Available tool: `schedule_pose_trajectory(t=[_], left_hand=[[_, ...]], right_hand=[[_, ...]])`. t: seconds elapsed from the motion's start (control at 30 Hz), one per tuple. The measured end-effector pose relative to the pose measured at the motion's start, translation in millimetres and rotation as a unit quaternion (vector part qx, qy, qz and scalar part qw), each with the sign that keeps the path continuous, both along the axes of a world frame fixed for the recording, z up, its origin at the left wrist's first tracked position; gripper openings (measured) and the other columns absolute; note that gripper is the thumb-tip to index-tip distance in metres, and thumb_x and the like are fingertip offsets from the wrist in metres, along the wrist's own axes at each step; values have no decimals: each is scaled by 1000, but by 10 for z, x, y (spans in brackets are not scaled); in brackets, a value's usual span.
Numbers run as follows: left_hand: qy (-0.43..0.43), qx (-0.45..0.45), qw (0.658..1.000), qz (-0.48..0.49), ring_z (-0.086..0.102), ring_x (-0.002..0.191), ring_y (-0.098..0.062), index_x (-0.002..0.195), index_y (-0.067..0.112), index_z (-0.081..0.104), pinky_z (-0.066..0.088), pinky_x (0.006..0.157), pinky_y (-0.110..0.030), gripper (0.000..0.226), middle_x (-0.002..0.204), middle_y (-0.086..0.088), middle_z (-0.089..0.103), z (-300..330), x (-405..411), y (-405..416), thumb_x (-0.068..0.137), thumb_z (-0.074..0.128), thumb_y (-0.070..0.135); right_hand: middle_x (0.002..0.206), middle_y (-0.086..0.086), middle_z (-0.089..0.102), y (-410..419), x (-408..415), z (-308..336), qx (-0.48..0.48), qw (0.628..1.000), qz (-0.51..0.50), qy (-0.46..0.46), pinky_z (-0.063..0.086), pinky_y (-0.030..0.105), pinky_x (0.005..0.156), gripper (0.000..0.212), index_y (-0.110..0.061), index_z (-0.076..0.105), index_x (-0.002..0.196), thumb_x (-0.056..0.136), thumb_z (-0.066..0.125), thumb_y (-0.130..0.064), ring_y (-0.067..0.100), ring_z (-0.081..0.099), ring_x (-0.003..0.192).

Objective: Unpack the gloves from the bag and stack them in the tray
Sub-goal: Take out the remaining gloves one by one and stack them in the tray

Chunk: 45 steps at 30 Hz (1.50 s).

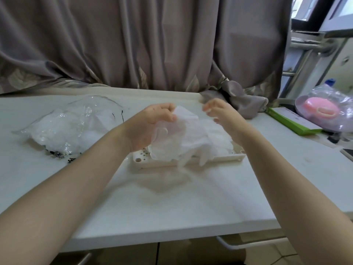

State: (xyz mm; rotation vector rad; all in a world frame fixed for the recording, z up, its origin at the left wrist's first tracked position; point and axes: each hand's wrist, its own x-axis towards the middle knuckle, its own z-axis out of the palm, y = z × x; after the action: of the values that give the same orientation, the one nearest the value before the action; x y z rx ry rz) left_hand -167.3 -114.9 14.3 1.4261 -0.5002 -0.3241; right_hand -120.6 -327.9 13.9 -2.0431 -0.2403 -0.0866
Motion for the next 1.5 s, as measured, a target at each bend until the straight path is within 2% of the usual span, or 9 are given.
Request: schedule_pose_trajectory(t=[0.13, 0.37, 0.47, 0.73, 0.87, 1.03, 1.23, 1.4, 1.5], left_hand=[[1, 65, 997, -42, 52, 50, -8, 64, 16, 52, 41, 44, -17, 12, 61, 4, 54, 128, 11, -57, 69, 58, 7], [-3, 107, 994, -20, 44, 33, 0, 84, 9, 51, 35, 38, -9, 14, 47, 5, 55, 180, -6, 40, 72, 57, 5], [31, 107, 992, -61, 57, 45, -7, 92, 9, 56, 47, 44, -16, 27, 60, -1, 65, 198, 54, 145, 70, 63, -6], [-17, 250, 967, 36, 59, 60, -9, 90, 15, 64, 49, 57, -15, 28, 70, 1, 66, 214, 537, 227, 71, 63, -6], [-178, 308, 920, 162, 53, 71, -13, 84, 19, 58, 44, 61, -16, 33, 77, 2, 61, 384, 907, 31, 78, 55, -13], [-362, 370, 822, 239, 54, 75, -11, 94, 21, 61, 43, 69, -22, 29, 84, 6, 59, 443, 1081, -112, 76, 58, -2], [-388, 602, 696, 54, 45, 99, -16, 108, 23, 60, 36, 87, -30, 31, 89, 11, 51, -175, 1021, 13, 79, 64, 11], [-518, 612, 595, 62, 54, 97, -25, 95, 20, 69, 34, 75, -31, 25, 89, 2, 63, -343, 945, 94, 74, 66, 8], [-563, 610, 548, 97, 57, 74, -30, 69, 16, 67, 28, 64, -29, 25, 71, -3, 59, -337, 905, 130, 54, 72, -3]], right_hand=[[109, 7, 61, 151, -177, 146, 94, 942, 320, 47, 45, 26, 92, 42, -5, 52, 123, 81, 49, -2, 18, 57, 104], [78, -1, 69, 21, -114, 71, 41, 906, 374, 195, 53, 18, 71, 15, -12, 71, 84, 77, 59, -8, 9, 65, 73], [61, -4, 64, -83, -121, 75, 43, 892, 393, 221, 48, 14, 55, 27, -15, 71, 62, 76, 52, -2, 4, 59, 54], [74, 5, 54, -265, 260, 70, 117, 945, 250, 173, 55, 29, 73, 17, -12, 56, 74, 91, 54, -10, 16, 58, 66], [72, 4, 51, -290, 597, 276, 90, 994, 52, -19, 54, 25, 71, 16, -12, 55, 76, 92, 56, -9, 11, 55, 64], [76, -2, 61, -375, 622, 454, -13, 955, -5, -297, 48, 19, 72, 8, -16, 61, 75, 80, 65, -12, 6, 57, 71], [107, -7, 62, -362, 318, -280, -459, 863, 191, -86, 42, 29, 90, 27, -37, 47, 67, 76, 70, -27, 17, 55, 100], [96, -5, 57, -277, 160, -322, -441, 886, 142, -35, 43, 35, 85, 38, -16, 59, 78, 85, 52, -53, 16, 51, 91], [90, -3, 50, -183, 180, -312, -423, 881, 59, -205, 41, 34, 75, 25, -16, 53, 80, 93, 52, -37, 22, 51, 87]])
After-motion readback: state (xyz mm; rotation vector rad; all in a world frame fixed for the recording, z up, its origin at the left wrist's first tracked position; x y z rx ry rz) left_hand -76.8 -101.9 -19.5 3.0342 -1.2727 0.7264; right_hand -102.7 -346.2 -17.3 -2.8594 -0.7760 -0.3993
